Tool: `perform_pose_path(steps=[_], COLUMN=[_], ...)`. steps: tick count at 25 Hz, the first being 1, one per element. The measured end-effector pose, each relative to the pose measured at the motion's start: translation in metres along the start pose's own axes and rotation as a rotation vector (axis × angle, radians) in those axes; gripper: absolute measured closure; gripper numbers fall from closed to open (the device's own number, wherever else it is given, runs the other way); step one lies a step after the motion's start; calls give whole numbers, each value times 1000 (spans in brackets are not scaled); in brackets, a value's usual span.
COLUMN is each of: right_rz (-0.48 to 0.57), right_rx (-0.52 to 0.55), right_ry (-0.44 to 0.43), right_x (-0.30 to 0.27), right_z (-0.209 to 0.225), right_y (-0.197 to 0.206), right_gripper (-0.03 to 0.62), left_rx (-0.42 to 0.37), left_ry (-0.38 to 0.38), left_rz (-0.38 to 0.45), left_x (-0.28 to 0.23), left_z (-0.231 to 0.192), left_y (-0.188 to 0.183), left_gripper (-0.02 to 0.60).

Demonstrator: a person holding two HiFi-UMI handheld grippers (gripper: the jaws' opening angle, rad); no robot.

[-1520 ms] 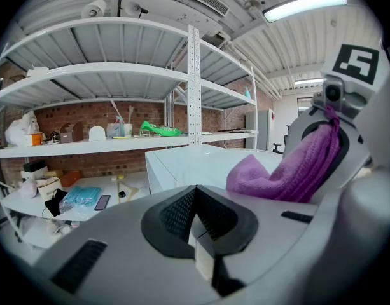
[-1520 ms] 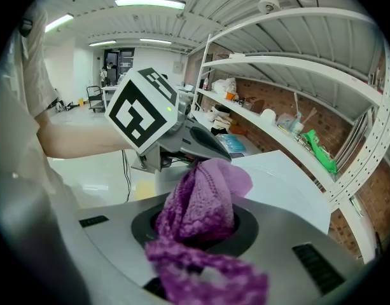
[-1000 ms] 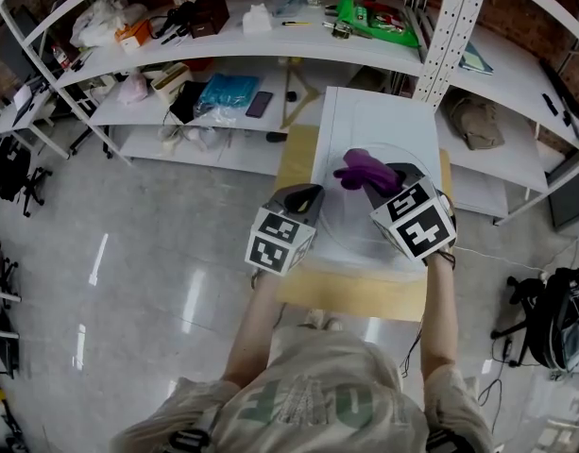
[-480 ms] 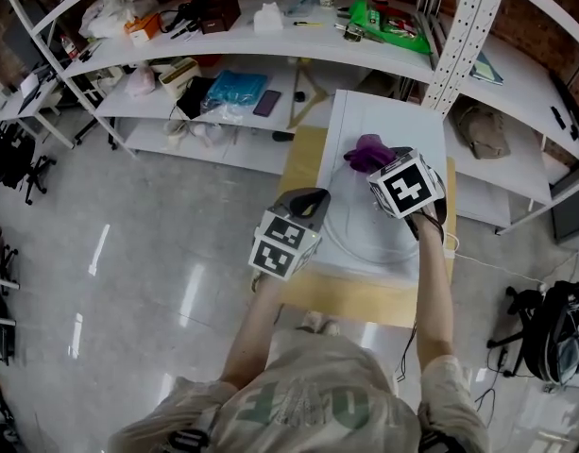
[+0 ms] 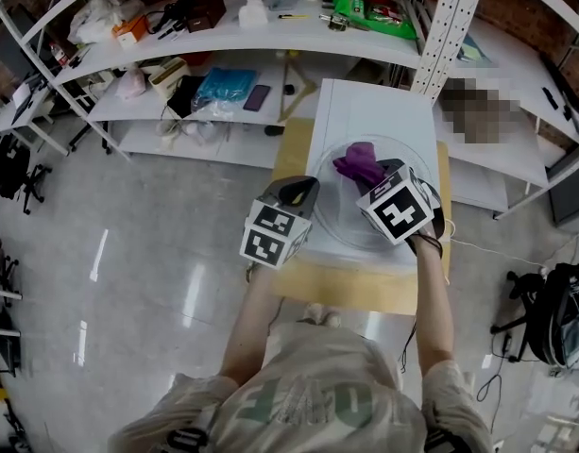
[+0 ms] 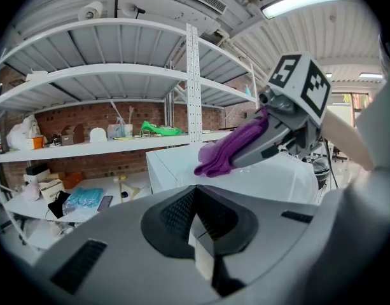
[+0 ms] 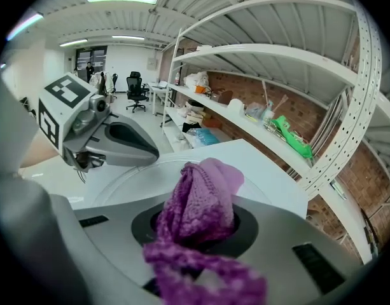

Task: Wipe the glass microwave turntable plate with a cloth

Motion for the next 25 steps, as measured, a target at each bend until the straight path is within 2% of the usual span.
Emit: perform_pose_path(steps=[7,15,25], right_rz=[-1,-28,-3], right_rx=[30,75,75], right_ry=[-46,-52,-92], right_x=[18,30,50], right_z=[-23,-55,-92], right_y=[11,14,20], right_gripper=[537,537,537], left_rx=[-20,37,-14], left_ry=[-19,-11,-38], left_rz=[-27,-2,-44], left_x=[-2,-4,-3], left_z=[-2,-6,-5], left_y=[0,1,-1], left_gripper=[580,580,580])
Point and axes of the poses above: the fingertips, and each gripper's own axes: x backward along the fingers, z to its right, y out of its underside, the point moved 5 cm from there along x, backward along the fingers, and after that the axes turned 2 degrees about -z, right-handed, at the moved point
